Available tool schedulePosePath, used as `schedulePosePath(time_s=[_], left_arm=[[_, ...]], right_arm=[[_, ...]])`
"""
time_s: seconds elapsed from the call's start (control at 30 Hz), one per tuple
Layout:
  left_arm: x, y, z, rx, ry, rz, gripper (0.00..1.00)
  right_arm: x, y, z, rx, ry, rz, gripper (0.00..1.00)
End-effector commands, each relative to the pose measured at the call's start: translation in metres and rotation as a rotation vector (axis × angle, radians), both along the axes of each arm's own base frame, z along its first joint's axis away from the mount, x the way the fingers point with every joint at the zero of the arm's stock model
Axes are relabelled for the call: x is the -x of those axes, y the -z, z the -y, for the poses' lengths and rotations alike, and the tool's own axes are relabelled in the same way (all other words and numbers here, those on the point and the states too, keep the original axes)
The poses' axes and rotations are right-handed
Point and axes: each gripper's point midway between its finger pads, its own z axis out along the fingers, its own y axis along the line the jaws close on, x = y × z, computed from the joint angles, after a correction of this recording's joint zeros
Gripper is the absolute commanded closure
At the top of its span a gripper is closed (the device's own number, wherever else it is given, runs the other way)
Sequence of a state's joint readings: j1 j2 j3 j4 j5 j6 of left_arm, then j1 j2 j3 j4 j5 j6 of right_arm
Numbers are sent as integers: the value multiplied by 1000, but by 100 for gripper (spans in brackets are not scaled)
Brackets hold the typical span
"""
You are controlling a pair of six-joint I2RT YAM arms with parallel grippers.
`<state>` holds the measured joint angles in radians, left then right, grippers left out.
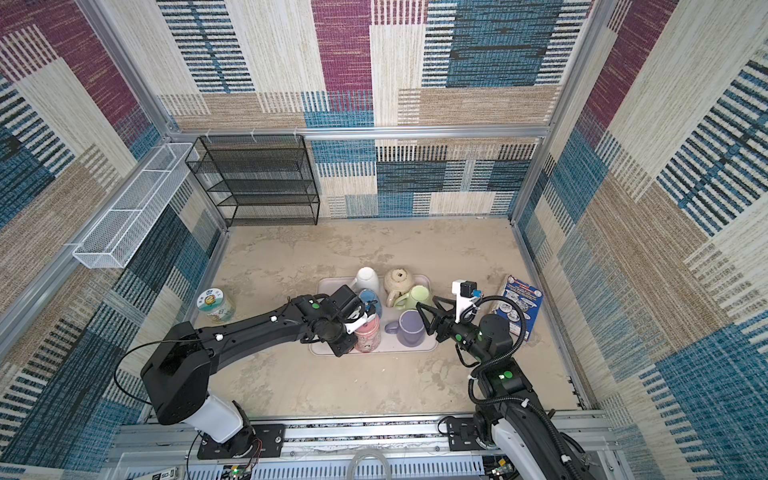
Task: Turn the mug right side up
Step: Pick up the mug from the tray.
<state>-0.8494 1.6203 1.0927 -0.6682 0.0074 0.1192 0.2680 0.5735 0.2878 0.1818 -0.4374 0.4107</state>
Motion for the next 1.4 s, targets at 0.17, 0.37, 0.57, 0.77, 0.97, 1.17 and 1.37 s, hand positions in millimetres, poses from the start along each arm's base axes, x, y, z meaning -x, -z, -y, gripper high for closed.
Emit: schedulePosePath(time_s=[0.17, 0.37, 0.57, 0.77, 0.97, 1.17, 1.37], left_arm=[[-5, -4, 12, 36, 19, 5, 82], [-7, -11, 13, 51, 2, 19, 100], [-6, -19, 16, 89, -16, 30, 100], [-6, -33, 23, 179, -74, 36, 100], [-3, -54, 26, 268, -111, 42, 100], [3, -92, 24, 384, -130, 78, 100], [9, -135, 18, 538, -142, 109, 100]], right_arm=[[0, -7, 0, -13, -2, 17, 31], [0, -5, 1, -9, 6, 14, 31], [0, -7, 3, -2, 15, 20, 31], [1, -9, 4, 5, 21, 24, 31], [2, -13, 3, 3, 12, 25, 31], [2, -16, 3, 14, 12, 17, 31], [9, -25, -1, 17, -27, 35, 31]])
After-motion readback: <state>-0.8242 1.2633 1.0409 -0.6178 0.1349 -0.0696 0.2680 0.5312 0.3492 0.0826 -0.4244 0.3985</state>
